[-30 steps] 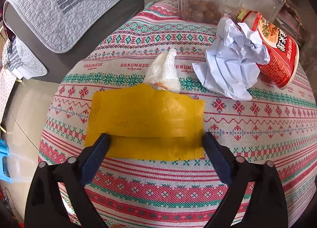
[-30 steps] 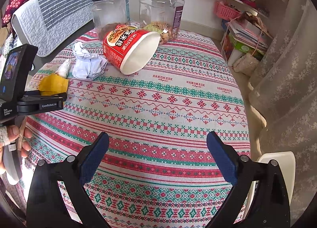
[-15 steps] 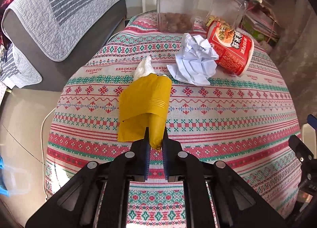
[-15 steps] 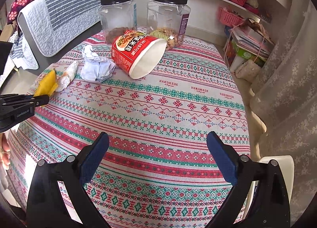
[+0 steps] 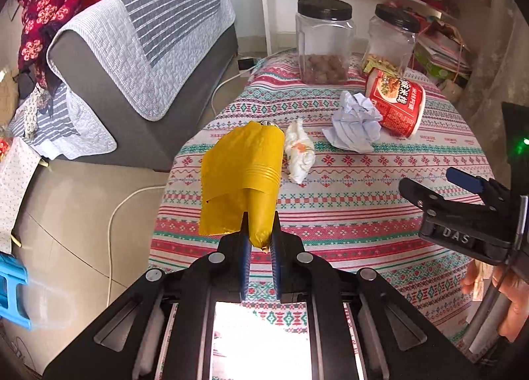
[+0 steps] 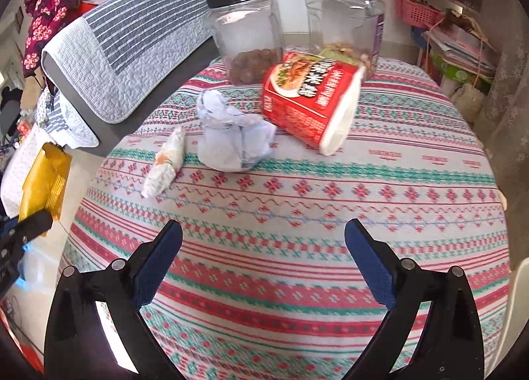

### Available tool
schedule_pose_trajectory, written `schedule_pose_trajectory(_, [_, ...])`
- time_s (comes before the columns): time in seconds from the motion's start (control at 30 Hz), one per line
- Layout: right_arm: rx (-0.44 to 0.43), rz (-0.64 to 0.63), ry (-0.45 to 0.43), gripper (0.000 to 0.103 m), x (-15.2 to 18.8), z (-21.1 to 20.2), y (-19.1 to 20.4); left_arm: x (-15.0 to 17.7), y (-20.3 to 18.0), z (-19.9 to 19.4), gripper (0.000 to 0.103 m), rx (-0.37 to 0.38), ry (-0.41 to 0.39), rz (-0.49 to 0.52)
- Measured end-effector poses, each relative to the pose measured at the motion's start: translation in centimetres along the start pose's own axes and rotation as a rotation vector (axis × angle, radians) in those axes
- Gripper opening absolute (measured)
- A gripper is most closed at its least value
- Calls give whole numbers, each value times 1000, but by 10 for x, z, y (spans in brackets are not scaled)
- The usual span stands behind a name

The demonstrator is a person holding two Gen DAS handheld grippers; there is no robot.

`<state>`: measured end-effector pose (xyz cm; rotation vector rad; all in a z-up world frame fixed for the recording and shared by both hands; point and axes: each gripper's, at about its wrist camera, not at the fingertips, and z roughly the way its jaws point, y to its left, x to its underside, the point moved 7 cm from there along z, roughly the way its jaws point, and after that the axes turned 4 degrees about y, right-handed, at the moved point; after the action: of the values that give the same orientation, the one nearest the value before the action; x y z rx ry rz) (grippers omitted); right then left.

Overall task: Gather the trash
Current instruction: 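Grasp the tissue-wrapped item with the right tool while the left tool holds the yellow packet, then carry packet and tissue bundle over the white bin and open both tools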

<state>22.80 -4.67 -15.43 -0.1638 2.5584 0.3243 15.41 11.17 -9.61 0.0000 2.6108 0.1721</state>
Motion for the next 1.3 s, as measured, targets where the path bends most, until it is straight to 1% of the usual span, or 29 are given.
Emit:
schedule_pose_trajectory(0.07, [-10,-5,-2,94,-6,13,19,0,8,-2,11,0,-2,-12])
schedule_pose_trajectory(0.23, [-28,-74,-13,85,-15,35,61,0,23,-9,11,0,-14,-45])
schedule_pose_trajectory(0.37, [-26,-103,-25,85,-28,47,82,4,34,-8,11,-25,-9,-53])
schedule_pose_trajectory(0.47, [-11,-121,-7,81,-36,63,92,7,43,-8,11,-29,0,-74])
schedule_pose_trajectory(0.57, [26,-165,33,73,-38,84,99,9,47,-9,11,-33,-1,-80])
schedule_pose_trajectory(0.6, [46,-188,54,63,-37,93,101,9,48,-10,11,-33,-2,-81])
schedule_pose_trajectory(0.63, [73,-212,69,50,-34,98,100,10,48,-10,11,-33,-2,-79])
schedule_pose_trajectory(0.67, [98,-242,45,46,-34,98,101,10,48,-10,11,-34,-2,-78])
schedule_pose_trajectory(0.7, [90,-259,46,37,-33,97,103,10,48,-10,11,-35,-1,-77])
schedule_pose_trajectory(0.8, [66,-250,56,36,-29,89,97,10,52,-9,11,-38,3,-85])
schedule_pose_trajectory(0.93, [73,-263,55,36,-14,75,81,10,52,-9,11,-29,6,-93])
schedule_pose_trajectory(1.03, [57,-250,63,36,2,62,64,9,46,-12,11,-29,-1,-81])
schedule_pose_trajectory(1.3, [71,-228,90,36,40,15,10,5,22,-15,11,-17,-8,-44])
